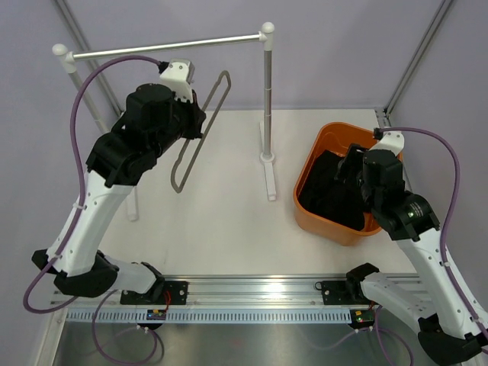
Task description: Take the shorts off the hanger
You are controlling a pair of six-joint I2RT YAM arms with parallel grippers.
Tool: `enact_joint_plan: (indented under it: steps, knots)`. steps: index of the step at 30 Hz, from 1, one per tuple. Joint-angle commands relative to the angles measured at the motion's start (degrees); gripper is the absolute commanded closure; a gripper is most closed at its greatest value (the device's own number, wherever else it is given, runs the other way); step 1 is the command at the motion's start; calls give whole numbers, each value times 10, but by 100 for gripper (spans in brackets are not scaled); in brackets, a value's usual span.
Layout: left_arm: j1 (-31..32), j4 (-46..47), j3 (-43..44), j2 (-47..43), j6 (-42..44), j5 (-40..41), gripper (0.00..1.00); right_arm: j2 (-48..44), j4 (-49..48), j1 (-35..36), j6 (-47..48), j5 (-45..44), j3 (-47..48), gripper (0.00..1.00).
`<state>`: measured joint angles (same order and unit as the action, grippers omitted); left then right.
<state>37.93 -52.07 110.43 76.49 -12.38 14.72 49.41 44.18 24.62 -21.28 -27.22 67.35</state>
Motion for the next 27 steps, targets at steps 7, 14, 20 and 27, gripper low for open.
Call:
enact_joint_plan:
  steps: [7, 14, 20, 27]
  knots:
    - [-68, 90, 90, 87, 32, -44, 100, -8, -27, -3, 9, 52, 31, 31]
    - [-95, 164, 95, 110, 54, -57, 100, -13, -45, -3, 20, 69, 30, 30]
    - [-122, 159, 157, 154, 64, -64, 100, -13, -59, -2, 28, 76, 31, 29]
    - [-153, 158, 206, 205, 61, -79, 100, -19, -70, -3, 35, 82, 25, 27]
